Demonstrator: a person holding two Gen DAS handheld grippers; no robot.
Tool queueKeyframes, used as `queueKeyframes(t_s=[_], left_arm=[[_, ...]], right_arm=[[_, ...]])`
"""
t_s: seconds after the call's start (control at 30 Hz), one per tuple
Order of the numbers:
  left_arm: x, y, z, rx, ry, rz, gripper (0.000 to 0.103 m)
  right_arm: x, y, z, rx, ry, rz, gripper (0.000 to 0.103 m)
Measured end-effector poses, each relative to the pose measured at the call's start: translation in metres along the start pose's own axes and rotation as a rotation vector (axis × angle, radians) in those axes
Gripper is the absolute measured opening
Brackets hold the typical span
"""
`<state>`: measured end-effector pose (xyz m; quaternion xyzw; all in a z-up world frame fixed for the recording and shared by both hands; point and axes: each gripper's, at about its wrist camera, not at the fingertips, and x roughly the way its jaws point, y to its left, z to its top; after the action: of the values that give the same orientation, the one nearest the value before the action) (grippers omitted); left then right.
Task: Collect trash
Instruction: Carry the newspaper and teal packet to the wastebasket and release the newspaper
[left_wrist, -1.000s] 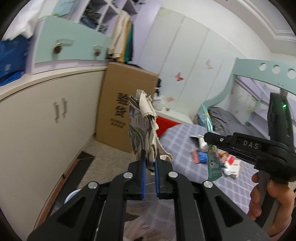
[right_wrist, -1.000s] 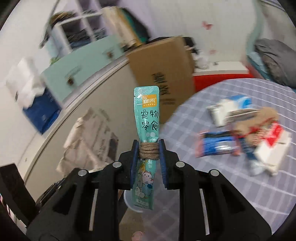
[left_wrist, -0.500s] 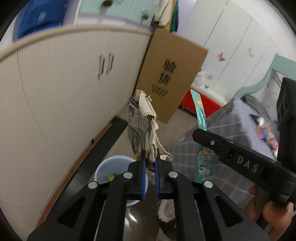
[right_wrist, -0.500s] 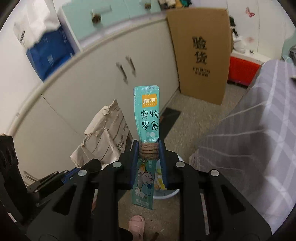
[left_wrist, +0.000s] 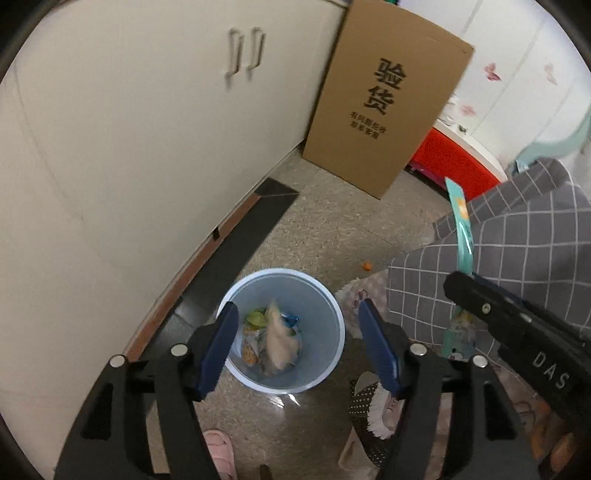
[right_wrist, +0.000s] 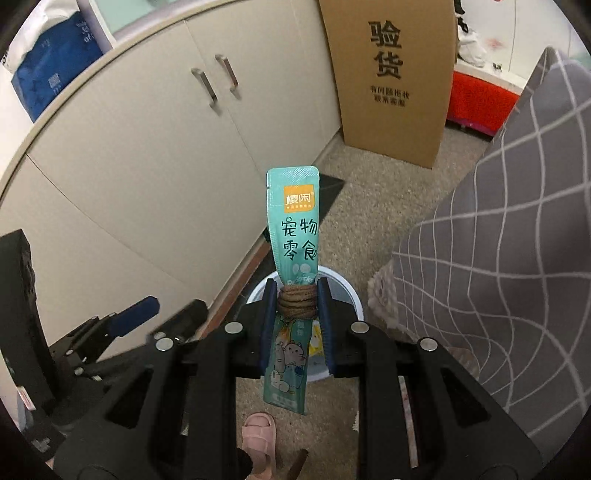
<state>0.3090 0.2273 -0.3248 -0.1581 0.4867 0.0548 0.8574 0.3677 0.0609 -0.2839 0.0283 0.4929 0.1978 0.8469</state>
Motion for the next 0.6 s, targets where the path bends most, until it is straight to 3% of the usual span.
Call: queueKeyframes(t_s=[0.2, 0.6], left_arm=[[0.001, 0.011, -0.006, -0.034, 0.022, 0.038, 0.07], [-0.008, 0.028, -0.007, -0.092, 0.022, 0.042, 0.074]], right_arm=[[0.009, 0.003, -0.006, 0.0, 0.024, 0.007, 0.022], [0.005, 0.022, -0.005, -0.033, 0.015, 0.015, 0.022]])
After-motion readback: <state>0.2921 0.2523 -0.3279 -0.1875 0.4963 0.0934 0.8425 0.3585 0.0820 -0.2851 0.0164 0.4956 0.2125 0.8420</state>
